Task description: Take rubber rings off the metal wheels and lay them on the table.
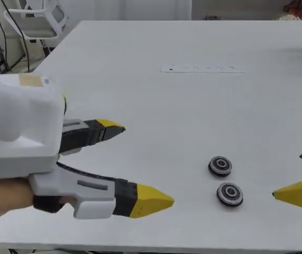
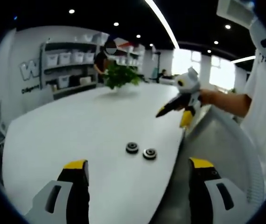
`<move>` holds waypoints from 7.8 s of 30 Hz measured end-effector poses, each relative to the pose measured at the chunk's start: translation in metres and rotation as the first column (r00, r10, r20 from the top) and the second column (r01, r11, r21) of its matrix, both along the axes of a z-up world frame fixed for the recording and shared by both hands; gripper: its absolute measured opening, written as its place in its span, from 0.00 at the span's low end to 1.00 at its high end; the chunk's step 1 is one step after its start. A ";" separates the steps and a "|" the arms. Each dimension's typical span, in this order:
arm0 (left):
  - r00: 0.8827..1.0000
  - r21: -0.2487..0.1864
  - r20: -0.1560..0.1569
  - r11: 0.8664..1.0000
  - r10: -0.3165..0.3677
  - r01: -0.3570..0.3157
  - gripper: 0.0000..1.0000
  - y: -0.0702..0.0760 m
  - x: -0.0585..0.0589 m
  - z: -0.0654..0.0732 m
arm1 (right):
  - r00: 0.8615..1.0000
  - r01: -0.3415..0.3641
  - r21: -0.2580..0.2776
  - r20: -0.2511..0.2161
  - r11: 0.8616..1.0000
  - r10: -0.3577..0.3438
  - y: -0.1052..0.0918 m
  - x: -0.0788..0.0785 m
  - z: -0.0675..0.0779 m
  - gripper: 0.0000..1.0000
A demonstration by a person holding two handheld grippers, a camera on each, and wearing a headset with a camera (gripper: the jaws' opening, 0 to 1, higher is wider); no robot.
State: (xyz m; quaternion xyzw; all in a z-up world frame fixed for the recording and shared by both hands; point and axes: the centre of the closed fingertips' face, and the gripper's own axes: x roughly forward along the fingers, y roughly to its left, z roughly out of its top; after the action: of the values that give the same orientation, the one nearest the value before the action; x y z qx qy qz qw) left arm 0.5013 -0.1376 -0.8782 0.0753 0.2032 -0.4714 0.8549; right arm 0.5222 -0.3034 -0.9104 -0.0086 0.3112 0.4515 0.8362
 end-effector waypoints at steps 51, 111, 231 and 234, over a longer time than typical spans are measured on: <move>0.934 -0.019 0.149 0.944 -0.324 0.330 0.57 -0.121 0.046 -0.056 | 0.972 -0.234 0.013 0.001 0.972 0.234 0.028 0.015 -0.064 0.31; 0.932 0.053 0.037 0.932 -0.362 0.360 0.15 -0.135 0.029 -0.123 | 0.933 -0.357 -0.187 -0.033 0.915 0.358 0.032 -0.002 -0.108 0.19; 0.927 0.073 0.062 0.928 -0.370 0.365 0.14 -0.132 0.028 -0.124 | 0.944 -0.076 0.125 -0.310 0.989 0.112 0.046 0.004 -0.071 0.00; 0.928 0.073 0.060 0.929 -0.368 0.363 0.14 -0.132 0.028 -0.124 | 0.947 -0.068 0.073 -0.308 0.995 0.088 0.040 0.004 -0.079 0.00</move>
State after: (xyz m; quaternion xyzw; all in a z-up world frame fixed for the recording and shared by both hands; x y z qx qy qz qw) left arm 0.5292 -0.2694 -1.0018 0.1546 0.1684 -0.6130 0.7563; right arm 0.5267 -0.2634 -0.9898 0.0759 0.4245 0.4893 0.7581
